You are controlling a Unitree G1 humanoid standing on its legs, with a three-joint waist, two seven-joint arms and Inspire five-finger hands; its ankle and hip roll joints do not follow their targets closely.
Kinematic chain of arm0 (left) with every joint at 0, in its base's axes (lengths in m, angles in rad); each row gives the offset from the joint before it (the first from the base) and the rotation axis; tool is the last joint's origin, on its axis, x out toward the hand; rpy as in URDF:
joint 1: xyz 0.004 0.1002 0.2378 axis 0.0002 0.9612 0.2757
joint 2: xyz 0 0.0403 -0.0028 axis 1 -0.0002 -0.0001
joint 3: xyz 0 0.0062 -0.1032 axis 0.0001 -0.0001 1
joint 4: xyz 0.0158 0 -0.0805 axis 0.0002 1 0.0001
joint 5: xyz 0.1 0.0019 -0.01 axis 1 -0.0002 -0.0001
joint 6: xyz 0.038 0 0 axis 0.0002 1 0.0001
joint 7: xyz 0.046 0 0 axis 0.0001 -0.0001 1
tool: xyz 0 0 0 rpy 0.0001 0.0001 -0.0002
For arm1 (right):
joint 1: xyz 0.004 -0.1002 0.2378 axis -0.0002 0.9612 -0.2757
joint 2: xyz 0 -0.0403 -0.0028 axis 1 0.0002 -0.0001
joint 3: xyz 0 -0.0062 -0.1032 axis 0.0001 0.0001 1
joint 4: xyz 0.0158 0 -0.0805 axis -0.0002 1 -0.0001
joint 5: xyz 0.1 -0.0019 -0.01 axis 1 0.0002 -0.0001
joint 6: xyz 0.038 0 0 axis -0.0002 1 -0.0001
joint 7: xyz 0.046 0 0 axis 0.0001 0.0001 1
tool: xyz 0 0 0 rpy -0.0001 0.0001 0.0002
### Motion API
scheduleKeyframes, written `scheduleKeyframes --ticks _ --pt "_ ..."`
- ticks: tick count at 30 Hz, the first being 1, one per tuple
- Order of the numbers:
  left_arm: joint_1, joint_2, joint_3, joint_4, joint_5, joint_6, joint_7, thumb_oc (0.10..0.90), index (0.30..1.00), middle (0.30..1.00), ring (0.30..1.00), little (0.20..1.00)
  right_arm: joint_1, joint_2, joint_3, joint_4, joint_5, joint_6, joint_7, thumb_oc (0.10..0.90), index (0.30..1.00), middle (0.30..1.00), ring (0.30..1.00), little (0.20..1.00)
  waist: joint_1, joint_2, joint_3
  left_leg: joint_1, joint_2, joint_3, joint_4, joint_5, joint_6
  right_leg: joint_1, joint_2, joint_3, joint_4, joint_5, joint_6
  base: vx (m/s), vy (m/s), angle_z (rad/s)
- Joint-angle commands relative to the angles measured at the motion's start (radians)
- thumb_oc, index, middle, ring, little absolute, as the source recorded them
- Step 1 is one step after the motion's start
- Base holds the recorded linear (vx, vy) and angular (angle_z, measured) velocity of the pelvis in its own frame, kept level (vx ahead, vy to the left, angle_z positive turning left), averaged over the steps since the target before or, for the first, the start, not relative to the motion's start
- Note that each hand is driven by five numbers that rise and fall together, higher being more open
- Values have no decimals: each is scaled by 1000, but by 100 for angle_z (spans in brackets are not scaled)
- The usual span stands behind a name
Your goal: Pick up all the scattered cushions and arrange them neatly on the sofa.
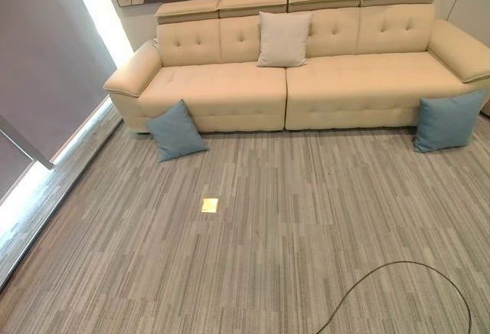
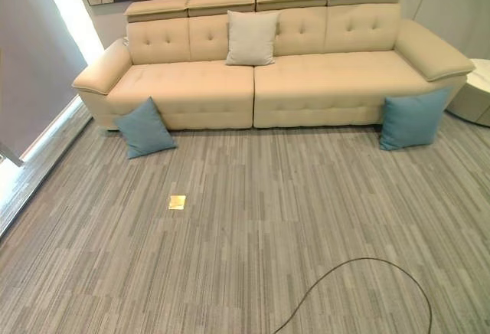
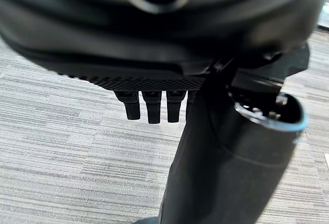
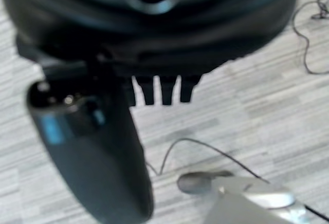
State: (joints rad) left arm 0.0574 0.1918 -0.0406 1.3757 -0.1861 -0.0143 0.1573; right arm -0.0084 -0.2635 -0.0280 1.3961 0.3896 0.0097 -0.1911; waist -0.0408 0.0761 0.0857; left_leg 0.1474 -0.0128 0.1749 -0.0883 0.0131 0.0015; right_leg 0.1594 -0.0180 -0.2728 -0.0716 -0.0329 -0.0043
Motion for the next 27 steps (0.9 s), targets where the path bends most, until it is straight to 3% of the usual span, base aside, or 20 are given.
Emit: scheduleKeyframes --ticks 1,11,17,18,19,20,21,22,24,25,27 --pt "-49 9 -37 63 25 8 -1 800 900 900 900 900 -27 4 24 19 -42 -9 -3 800 900 900 900 900 -2 -11 4 0 120 28 1 -33 -116 -18 -110 11 -16 -17 173 16 -21 -7" --pt "-71 -32 -115 22 48 6 -29 800 900 900 900 900 -27 30 42 2 -33 -6 14 800 900 900 900 900 -13 1 15 -7 124 24 1 -28 -117 -28 -105 12 -16 -17 170 9 -20 -2" --pt "-94 -28 -149 -11 56 -4 -34 800 900 900 900 900 -41 29 105 -4 -119 5 28 800 900 900 900 900 1 -6 45 -52 135 -3 46 -29 -120 -46 -98 4 -16 -14 155 14 -82 3" --pt "-104 -16 -147 -25 40 -11 -37 800 900 900 900 900 -50 17 120 -1 -138 5 33 800 900 900 900 900 14 -16 86 -156 144 -20 230 -70 -129 -61 -104 -3 3 -36 132 -85 -74 14" --pt "-104 -16 -147 -25 40 -11 -37 800 900 900 900 900 -51 17 120 -1 -138 5 33 800 900 900 900 900 12 -15 84 -165 146 -23 241 -76 -129 -65 -102 -5 4 -37 132 -97 -118 21" --pt "-108 -16 -152 -29 43 -13 -34 800 900 900 900 900 -53 17 124 6 -141 5 33 800 900 900 900 900 25 -20 103 -221 146 -30 341 -47 -139 -58 -106 -9 6 -43 118 10 -129 11" --pt "-118 -13 -166 -44 47 -15 -23 800 900 900 900 900 -57 10 138 18 -169 12 23 800 900 900 900 900 43 -26 145 -352 164 -29 585 27 -167 -34 -108 -48 -8 -55 91 9 -128 18" --pt "-119 -13 -166 -44 47 -15 -23 800 900 900 900 900 -58 10 138 18 -169 12 23 800 900 900 900 900 41 -26 141 -358 162 -31 584 30 -166 -38 -109 -50 -8 -54 91 92 -100 25" --pt "-116 -10 -164 -49 53 -20 -21 800 900 900 900 900 -38 9 131 36 -164 20 24 800 900 900 900 900 51 -27 149 -418 196 65 580 46 -154 -11 -103 -78 -16 -80 89 278 43 65" --pt "-77 -7 -130 -36 37 -18 -32 800 900 900 900 900 -13 6 51 58 -67 18 23 800 900 900 900 900 59 -24 129 -434 207 187 434 20 -121 14 -97 -98 -16 -113 108 536 162 65" --pt "-39 -4 -105 3 42 -8 -34 800 900 900 900 900 -1 2 19 47 -13 7 25 800 900 900 900 900 64 -25 105 -425 209 254 251 60 -140 56 -96 -111 -16 -156 134 542 239 30"
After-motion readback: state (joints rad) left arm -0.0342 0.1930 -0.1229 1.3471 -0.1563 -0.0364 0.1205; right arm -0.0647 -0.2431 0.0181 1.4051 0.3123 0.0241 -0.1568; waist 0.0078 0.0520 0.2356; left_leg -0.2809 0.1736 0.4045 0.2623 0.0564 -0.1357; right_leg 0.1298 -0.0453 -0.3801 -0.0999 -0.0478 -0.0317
